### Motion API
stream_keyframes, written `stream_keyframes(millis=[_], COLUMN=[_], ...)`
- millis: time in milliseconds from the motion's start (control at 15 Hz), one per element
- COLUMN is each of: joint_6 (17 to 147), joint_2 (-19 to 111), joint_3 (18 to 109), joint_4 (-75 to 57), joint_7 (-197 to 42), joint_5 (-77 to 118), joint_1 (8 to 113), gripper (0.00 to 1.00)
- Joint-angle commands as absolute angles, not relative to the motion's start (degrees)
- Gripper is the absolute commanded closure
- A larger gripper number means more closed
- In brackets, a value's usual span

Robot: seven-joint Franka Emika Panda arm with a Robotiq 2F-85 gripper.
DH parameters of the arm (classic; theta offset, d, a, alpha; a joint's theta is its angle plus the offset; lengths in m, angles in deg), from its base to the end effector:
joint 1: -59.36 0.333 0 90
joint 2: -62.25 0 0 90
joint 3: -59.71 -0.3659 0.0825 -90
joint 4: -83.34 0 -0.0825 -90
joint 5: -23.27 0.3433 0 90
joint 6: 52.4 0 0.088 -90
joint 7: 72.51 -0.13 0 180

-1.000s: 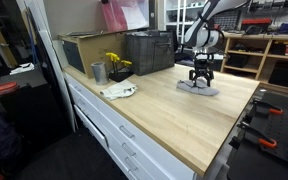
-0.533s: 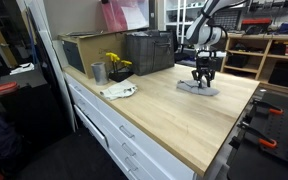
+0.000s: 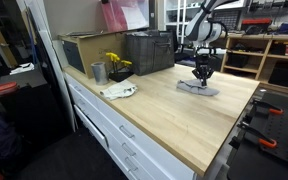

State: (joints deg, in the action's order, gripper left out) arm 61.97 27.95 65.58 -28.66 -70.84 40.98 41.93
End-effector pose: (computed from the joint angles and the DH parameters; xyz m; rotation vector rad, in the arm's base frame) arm 0.5089 -0.1902 0.1943 -2.6489 0.7960 0.7010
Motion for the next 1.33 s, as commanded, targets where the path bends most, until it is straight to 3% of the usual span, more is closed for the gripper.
stream_keyframes(millis=[0,667,1267], joint_6=[61.1,72.2,86.7], joint_2=[30.8,38.2,37.9], joint_3=[66.6,73.4,83.3], joint_4=[-30.9,-25.4,-23.4], joint_7=[-72.7,-82.8,-108.2], joint_5=[40.8,33.5,8.9], joint_1=[43.4,45.1,53.3], gripper=[1.0,0.99,0.99])
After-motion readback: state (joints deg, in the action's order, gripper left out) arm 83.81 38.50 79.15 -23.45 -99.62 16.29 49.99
